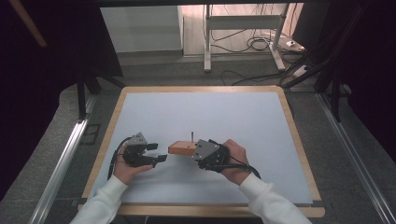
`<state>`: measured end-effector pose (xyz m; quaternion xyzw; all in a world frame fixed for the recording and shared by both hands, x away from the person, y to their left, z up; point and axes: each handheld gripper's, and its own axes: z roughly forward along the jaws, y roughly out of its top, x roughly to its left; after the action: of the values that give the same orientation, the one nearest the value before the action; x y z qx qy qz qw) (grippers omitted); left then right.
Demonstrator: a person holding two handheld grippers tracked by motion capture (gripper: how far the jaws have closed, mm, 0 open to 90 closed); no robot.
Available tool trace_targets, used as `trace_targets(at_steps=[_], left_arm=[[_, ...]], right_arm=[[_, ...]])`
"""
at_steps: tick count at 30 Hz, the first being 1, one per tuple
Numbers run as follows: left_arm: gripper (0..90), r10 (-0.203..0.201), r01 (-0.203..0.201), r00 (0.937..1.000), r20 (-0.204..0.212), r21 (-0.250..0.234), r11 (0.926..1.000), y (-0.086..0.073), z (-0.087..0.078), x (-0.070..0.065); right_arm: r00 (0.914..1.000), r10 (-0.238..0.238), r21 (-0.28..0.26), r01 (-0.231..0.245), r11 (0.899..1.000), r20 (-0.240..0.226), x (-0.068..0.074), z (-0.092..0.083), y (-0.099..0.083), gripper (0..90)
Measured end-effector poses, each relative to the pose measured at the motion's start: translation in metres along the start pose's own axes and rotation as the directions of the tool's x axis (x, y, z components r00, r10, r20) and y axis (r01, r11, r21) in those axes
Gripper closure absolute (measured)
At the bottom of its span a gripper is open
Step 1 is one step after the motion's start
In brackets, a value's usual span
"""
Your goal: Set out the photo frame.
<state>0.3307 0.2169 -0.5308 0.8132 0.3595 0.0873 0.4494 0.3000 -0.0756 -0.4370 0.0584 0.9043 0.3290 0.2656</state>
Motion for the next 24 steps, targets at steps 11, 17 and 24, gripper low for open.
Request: trace_targets(at_steps=[11, 17, 24], left_arm=[[28.6, 0.003, -0.003, 1.0000, -0.003, -0.002, 1.0000, 0.000, 0.000, 0.000], [28.6, 0.007, -0.007, 0.9999, -0.007, -0.004, 1.0000, 0.000, -0.001, 0.001], [28.6, 0.009, -0.009, 0.9999, -0.010, -0.003, 1.0000, 0.000, -0.001, 0.001]], right_arm=[[0.9997, -0.020, -0.013, 0.020, 1.000, -0.014, -0.007, 0.003, 0.005, 64.0], [0.9998, -0.022, -0.029, 0.022, 0.999, 0.000, -0.012, 0.007, 0.009, 66.7], [0.9998, -0.017, -0.032, 0.018, 0.999, 0.009, -0.020, 0.011, 0.016, 68.7]])
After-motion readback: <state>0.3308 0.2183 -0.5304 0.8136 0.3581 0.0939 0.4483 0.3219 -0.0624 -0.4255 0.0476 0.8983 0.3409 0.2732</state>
